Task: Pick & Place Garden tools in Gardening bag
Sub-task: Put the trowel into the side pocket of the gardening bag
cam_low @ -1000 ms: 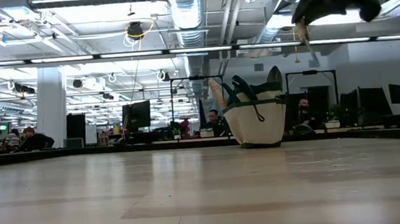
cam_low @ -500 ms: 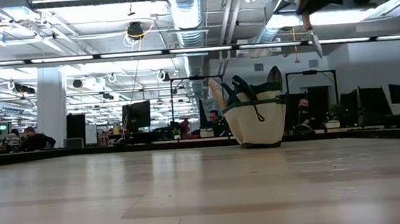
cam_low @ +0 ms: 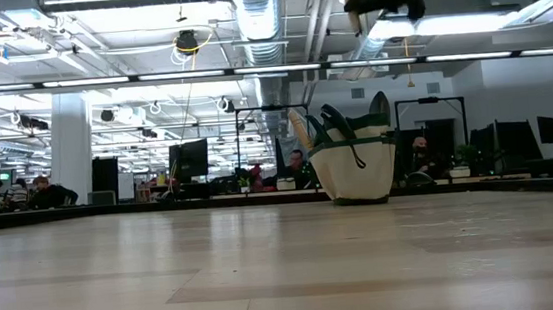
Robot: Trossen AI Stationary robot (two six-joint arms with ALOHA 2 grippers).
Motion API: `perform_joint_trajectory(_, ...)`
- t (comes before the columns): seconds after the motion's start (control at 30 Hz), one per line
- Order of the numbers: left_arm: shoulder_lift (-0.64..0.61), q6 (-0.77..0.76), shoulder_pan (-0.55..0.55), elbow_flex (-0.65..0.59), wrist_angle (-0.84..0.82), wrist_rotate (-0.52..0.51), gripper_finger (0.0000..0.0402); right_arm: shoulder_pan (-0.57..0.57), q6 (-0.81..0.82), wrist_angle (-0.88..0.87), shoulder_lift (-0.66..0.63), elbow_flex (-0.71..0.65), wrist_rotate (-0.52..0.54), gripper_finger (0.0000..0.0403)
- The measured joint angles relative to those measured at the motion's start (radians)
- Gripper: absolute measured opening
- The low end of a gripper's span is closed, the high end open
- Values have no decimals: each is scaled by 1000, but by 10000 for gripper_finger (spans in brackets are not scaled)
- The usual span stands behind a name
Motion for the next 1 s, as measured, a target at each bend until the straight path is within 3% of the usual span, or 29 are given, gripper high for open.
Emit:
perform_joint_trajectory(0.1,-1,-2,0,0,-1,0,8,-54,8,155,-1,-98,-49,57)
perform_joint_trajectory(0.33,-3,-3,0,0,-1,0,8,-100,14,435,0,-285,-53,57)
perform_joint_trajectory(0.7,-3,-3,0,0,0,-3,8,-150,37,601,-4,-428,-62,57)
perform_joint_trajectory(1.0,-3,-3,0,0,0,-22,8,-246,99,642,-80,-538,-215,57)
